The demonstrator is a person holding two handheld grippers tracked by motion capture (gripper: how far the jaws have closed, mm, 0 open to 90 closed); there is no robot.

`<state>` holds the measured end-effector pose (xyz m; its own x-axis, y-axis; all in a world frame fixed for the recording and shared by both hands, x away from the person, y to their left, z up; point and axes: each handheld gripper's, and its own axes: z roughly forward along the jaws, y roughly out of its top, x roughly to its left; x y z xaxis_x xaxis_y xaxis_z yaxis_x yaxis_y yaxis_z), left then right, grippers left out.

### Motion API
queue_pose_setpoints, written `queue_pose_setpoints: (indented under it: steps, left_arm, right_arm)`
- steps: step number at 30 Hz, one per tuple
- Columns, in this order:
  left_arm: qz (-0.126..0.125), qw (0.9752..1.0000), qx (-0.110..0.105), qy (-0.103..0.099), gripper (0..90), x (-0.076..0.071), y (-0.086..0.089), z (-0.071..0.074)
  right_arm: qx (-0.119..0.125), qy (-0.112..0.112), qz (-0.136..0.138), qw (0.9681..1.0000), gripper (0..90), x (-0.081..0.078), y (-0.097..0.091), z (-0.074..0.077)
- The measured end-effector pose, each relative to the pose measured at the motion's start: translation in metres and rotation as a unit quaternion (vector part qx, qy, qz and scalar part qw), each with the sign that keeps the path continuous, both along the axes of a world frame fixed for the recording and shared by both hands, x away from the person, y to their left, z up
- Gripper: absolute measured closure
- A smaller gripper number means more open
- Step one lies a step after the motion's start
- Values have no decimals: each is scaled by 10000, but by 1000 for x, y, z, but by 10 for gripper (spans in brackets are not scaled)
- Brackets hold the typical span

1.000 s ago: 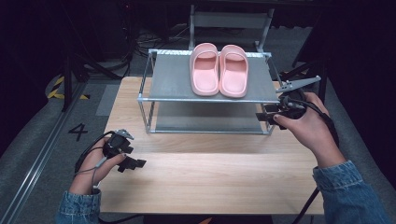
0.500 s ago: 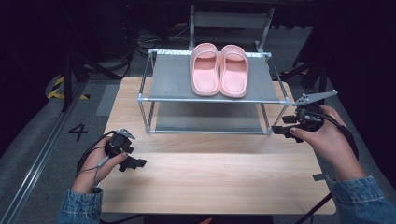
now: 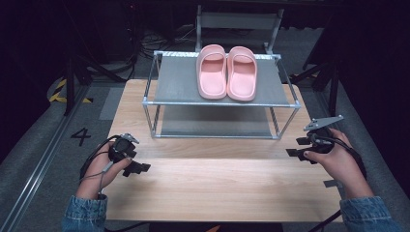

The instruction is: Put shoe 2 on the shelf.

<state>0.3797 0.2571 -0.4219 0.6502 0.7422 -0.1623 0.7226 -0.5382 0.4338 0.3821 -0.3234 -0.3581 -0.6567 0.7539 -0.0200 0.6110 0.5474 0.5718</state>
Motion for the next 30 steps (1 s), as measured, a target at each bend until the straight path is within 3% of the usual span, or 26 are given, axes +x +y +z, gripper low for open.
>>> queue_pose_setpoints:
  steps: [8, 12, 20, 27, 30]
  left_arm:
    - [84, 9999, 45, 55, 192, 2, 3, -6]
    - [91, 9999, 61, 47, 192, 3, 3, -7]
    - [93, 9999, 93, 64, 192, 3, 2, -8]
    - [59, 9997, 191, 132, 192, 5, -4, -13]
    - [25, 9996, 198, 181, 192, 5, -6, -15]
  right_arm:
    - [-105, 109, 66, 9999, 364, 3, -7, -27]
    - [19, 130, 87, 9999, 359, 3, -9, -42]
    - [148, 99, 64, 9998, 355, 1, -12, -55]
    - [342, 51, 231, 9991, 354, -1, -6, -71]
    - [278, 106, 290, 9991, 353, 1, -4, -75]
